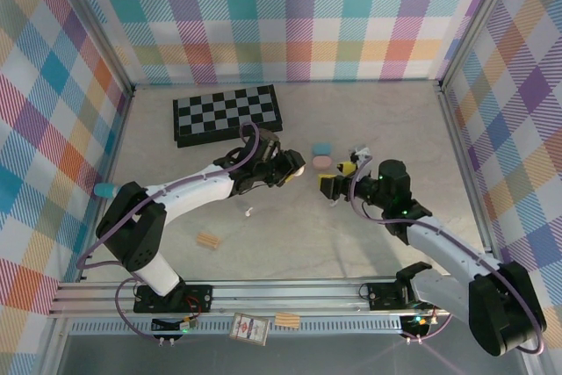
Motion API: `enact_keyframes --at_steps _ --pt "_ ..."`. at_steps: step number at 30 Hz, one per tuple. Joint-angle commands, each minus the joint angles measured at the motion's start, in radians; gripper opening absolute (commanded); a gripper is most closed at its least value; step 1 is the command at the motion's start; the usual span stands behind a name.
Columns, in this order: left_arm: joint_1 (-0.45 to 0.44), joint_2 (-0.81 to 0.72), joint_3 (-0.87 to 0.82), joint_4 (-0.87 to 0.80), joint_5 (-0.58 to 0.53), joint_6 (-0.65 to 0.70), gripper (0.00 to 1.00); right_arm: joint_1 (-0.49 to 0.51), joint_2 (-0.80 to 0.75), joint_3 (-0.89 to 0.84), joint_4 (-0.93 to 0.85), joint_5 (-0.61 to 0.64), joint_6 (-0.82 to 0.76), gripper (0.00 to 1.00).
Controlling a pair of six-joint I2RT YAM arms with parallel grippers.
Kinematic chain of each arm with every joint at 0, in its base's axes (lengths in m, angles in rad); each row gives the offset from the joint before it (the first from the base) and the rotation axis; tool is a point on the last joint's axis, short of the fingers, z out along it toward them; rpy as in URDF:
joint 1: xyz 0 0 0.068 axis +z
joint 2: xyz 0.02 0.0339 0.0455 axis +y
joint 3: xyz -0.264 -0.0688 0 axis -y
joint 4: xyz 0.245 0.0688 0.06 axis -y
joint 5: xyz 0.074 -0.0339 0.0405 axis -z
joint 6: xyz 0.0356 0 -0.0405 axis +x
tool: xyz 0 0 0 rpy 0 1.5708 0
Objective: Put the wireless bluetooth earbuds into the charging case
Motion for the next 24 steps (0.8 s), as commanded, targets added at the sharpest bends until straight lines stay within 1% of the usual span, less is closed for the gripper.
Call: enact_keyframes --at_steps 1,6,9,11,12,14,17,19,22,23,24 --pt "-0.034 -0.033 -0.011 0.102 0.023 -0.113 0.41 0.031 0.062 0.016 0.132 -0.023 -0.024 0.85" --pt "-0.039 -0.049 -0.049 0.166 0.01 -0.159 0.41 0.064 0.17 0.036 0.225 0.002 0.003 0.81" --pt "-0.043 -0.055 -0.048 0.163 0.019 -0.155 0.41 0.07 0.219 0.049 0.286 0.019 0.03 0.7" --pt "-0.045 -0.06 -0.053 0.165 0.019 -0.155 0.41 0.071 0.249 0.067 0.29 0.025 0.051 0.6" --pt "-0.045 -0.061 -0.052 0.165 0.017 -0.154 0.42 0.071 0.262 0.074 0.295 0.021 0.06 0.57" --pt "-0.045 -0.059 -0.052 0.165 0.022 -0.15 0.41 0.074 0.294 0.093 0.309 0.004 0.076 0.54" --pt "-0.045 -0.054 -0.054 0.179 0.033 -0.154 0.41 0.086 0.329 0.118 0.313 -0.009 0.082 0.53" --pt "-0.045 -0.053 -0.054 0.186 0.038 -0.154 0.41 0.09 0.348 0.13 0.313 -0.01 0.086 0.5" --pt "-0.044 -0.061 -0.057 0.186 0.037 -0.152 0.41 0.09 0.355 0.141 0.302 -0.014 0.084 0.38" --pt "-0.044 -0.063 -0.06 0.186 0.035 -0.151 0.41 0.089 0.352 0.146 0.287 -0.014 0.083 0.31" --pt "-0.042 -0.064 -0.061 0.185 0.034 -0.151 0.41 0.089 0.346 0.154 0.261 -0.019 0.074 0.28"
